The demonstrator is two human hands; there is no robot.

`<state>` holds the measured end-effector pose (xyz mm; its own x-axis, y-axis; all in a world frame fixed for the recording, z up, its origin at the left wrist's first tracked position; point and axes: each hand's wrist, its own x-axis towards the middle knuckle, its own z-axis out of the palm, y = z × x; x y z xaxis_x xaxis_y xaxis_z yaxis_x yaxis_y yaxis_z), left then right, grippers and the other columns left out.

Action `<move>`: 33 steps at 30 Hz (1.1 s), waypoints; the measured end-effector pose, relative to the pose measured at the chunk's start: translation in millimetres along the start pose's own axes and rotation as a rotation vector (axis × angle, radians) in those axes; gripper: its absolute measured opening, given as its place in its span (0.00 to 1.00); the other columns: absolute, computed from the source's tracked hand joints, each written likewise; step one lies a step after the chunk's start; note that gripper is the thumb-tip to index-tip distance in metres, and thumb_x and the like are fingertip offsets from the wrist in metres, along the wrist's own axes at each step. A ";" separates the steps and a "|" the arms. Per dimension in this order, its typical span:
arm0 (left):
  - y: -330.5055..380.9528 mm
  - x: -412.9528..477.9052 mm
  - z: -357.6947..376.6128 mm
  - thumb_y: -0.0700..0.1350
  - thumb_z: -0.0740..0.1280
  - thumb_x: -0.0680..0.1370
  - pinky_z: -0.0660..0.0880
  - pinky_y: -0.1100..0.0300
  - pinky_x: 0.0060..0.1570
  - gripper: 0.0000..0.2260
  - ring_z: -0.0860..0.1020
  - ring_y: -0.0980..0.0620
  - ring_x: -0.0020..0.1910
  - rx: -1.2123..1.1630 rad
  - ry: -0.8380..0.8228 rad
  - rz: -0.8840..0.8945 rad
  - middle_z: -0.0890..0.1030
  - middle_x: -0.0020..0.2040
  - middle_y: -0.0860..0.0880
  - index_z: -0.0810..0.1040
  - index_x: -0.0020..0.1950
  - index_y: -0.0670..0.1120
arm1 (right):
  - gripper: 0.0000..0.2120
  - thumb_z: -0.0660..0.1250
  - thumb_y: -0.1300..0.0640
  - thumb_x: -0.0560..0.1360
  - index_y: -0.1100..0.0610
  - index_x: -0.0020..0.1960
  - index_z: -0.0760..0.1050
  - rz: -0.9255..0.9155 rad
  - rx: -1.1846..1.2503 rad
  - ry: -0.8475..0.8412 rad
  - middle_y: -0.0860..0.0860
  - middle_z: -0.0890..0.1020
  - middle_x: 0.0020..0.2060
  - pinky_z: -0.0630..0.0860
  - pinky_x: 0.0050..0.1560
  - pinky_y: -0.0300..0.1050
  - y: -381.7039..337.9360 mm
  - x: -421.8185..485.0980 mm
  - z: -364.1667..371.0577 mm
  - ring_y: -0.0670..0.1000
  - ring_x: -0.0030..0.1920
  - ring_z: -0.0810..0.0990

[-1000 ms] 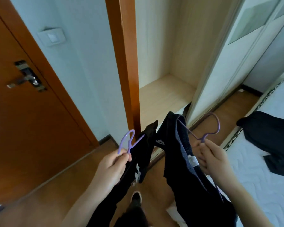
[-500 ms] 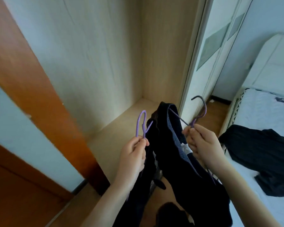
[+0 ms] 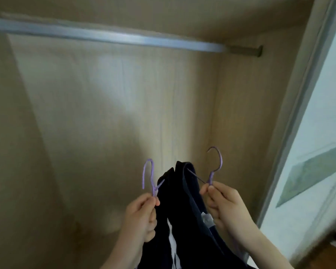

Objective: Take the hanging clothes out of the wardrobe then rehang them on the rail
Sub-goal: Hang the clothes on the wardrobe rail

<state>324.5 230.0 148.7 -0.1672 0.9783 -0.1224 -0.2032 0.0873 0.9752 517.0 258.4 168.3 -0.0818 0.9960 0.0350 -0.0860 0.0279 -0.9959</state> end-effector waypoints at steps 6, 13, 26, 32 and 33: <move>76.2 49.3 36.1 0.38 0.57 0.83 0.52 0.74 0.20 0.11 0.54 0.58 0.18 -0.002 0.051 0.183 0.59 0.24 0.52 0.72 0.41 0.41 | 0.15 0.51 0.63 0.83 0.62 0.43 0.72 -0.120 0.028 -0.081 0.48 0.60 0.24 0.52 0.20 0.32 -89.5 90.5 -17.3 0.44 0.21 0.56; 165.7 97.9 74.7 0.36 0.55 0.82 0.51 0.73 0.18 0.11 0.54 0.59 0.18 0.022 0.018 0.362 0.59 0.24 0.53 0.70 0.40 0.43 | 0.15 0.49 0.67 0.81 0.63 0.41 0.71 -0.258 0.045 -0.059 0.49 0.60 0.25 0.52 0.17 0.31 -183.3 185.4 -13.3 0.42 0.18 0.57; 229.3 165.3 101.8 0.35 0.56 0.80 0.52 0.73 0.16 0.10 0.56 0.60 0.16 0.111 -0.079 0.415 0.62 0.19 0.55 0.70 0.40 0.43 | 0.15 0.50 0.69 0.80 0.66 0.39 0.70 -0.297 -0.091 0.006 0.52 0.63 0.26 0.52 0.16 0.33 -255.5 310.8 -1.8 0.43 0.15 0.60; 220.7 195.0 110.1 0.35 0.56 0.80 0.52 0.72 0.14 0.10 0.56 0.60 0.15 0.041 -0.061 0.332 0.61 0.20 0.54 0.69 0.40 0.43 | 0.14 0.51 0.68 0.80 0.66 0.40 0.71 -0.187 -0.138 -0.037 0.52 0.64 0.25 0.52 0.15 0.33 -238.4 341.1 -15.8 0.43 0.15 0.59; 221.8 201.8 111.0 0.35 0.57 0.80 0.52 0.71 0.14 0.11 0.56 0.60 0.15 0.027 -0.058 0.309 0.60 0.20 0.54 0.68 0.39 0.43 | 0.14 0.51 0.68 0.80 0.66 0.40 0.70 -0.166 -0.132 -0.050 0.52 0.65 0.22 0.52 0.14 0.33 -236.2 344.9 -18.2 0.43 0.14 0.59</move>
<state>352.7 467.6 360.8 -0.1620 0.9682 0.1907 -0.1251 -0.2118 0.9693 527.2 596.9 414.1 -0.1263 0.9715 0.2006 0.0278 0.2056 -0.9782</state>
